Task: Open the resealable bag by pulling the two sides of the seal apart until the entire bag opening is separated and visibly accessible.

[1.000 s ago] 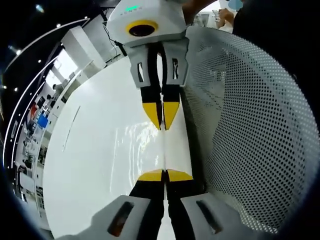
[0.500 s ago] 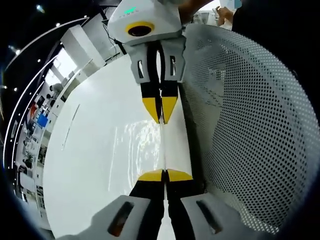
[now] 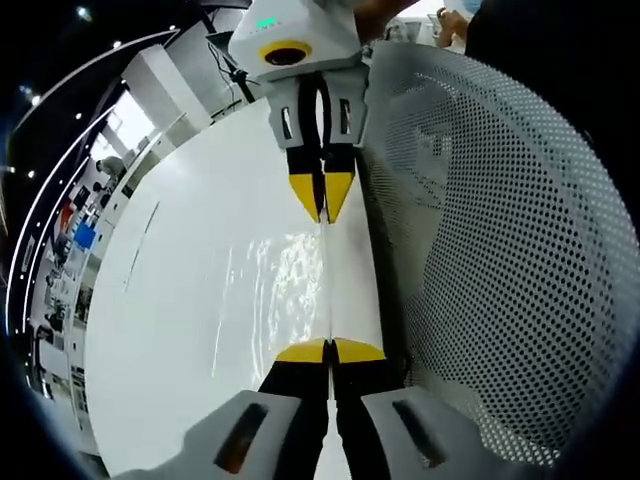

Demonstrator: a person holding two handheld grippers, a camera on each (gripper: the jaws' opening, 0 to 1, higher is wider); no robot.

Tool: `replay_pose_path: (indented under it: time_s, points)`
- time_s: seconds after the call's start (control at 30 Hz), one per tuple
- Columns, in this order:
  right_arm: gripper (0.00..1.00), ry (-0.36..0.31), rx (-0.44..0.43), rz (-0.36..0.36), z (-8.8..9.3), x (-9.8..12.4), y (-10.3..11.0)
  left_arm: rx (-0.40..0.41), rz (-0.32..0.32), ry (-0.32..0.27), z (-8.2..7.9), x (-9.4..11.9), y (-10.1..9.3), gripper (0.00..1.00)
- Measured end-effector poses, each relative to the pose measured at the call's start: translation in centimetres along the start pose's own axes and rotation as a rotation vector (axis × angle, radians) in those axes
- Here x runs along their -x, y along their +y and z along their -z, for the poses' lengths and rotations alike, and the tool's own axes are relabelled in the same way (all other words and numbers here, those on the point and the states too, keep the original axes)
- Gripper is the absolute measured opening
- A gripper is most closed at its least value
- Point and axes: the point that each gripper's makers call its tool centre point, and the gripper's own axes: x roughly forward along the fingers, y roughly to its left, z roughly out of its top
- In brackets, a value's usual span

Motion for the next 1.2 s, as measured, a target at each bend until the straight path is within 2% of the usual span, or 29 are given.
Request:
replay_pose_path:
  time_s: [0.27,0.83,0.93,1.0,1.2]
  points:
    - [0.00,0.010,-0.007,-0.001,0.6,0.2,0.1,-0.006,-0.004,0.004,0.4,-0.1,0.1,0.00]
    - [0.00,0.042,-0.038,0.004,2.1,0.5,0.3,-0.036,0.018,0.007,-0.2,-0.6,-0.7,0.00]
    - [0.00,0.030,-0.080,0.010,2.0,0.5,0.3,-0.055,0.022,0.020,-0.1,-0.6,-0.9,0.00]
    - [0.01,0.017,-0.156,-0.002,1.8,0.4,0.6,-0.056,0.021,0.020,0.0,-0.5,-0.9,0.00]
    - [0.07,-0.016,-0.168,-0.022,0.5,1.2,0.8,-0.083,0.009,0.036,0.5,-0.3,-1.1,0.00]
